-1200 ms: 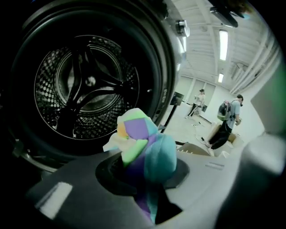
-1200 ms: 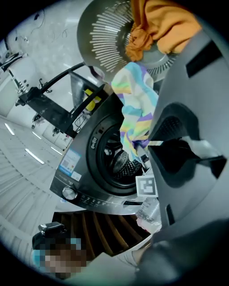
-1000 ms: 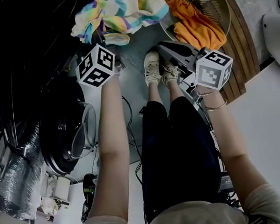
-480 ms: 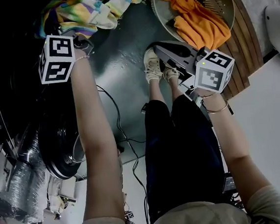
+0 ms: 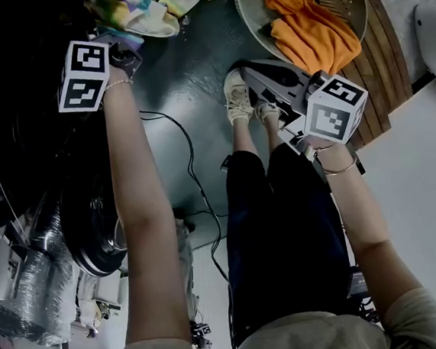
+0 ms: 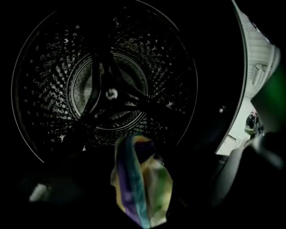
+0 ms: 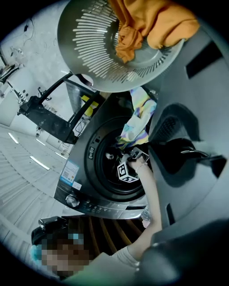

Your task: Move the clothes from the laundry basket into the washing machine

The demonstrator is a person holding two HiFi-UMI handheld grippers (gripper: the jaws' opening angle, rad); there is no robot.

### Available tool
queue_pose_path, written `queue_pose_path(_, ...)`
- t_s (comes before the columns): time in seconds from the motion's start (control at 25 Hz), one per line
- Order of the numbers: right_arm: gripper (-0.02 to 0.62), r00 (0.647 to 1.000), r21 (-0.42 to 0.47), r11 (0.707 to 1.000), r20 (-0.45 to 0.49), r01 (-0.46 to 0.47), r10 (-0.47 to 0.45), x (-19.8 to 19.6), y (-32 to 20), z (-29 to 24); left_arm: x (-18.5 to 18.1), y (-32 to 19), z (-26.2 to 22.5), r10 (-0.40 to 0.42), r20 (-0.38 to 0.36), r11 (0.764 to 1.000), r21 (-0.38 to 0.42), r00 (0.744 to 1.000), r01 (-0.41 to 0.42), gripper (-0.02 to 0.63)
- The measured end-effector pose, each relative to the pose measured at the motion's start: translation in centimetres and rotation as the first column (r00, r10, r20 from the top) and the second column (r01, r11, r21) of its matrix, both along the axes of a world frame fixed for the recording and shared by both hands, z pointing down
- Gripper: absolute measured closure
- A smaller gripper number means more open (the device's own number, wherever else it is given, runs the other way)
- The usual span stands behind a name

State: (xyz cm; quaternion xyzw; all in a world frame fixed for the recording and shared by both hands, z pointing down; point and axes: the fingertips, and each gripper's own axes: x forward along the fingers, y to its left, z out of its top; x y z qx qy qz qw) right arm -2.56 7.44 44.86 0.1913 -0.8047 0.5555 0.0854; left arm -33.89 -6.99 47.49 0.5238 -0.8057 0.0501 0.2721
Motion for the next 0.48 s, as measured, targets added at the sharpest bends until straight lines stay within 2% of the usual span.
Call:
queue_pose_path(0.12,0.575,1.0,-0.016,1.0,0.009,0.007,-0.007,0.0,0.5,0.0,1.7,1.4,0.0,0.069,-0.017,0.997,-0.019,0.997,-0.069,0.243)
queue_pose_path(0.24,0.574,1.0,-0.024,1.0,0.004,0.019,-0.019,-0.1,1.0,0.2,4.2,4.0,2.1,0.106,-0.041,0.989,-0.1,0.994,-0.109,0.233)
queue_pose_path(0.48,0.575,1.0,-0.04,0.999,-0.008,0.004,-0.004,-0.2,1.0,0.7,7.2,9.2,9.3,0.012,-0.103,0.954,-0.296,0.995,-0.042,0.21)
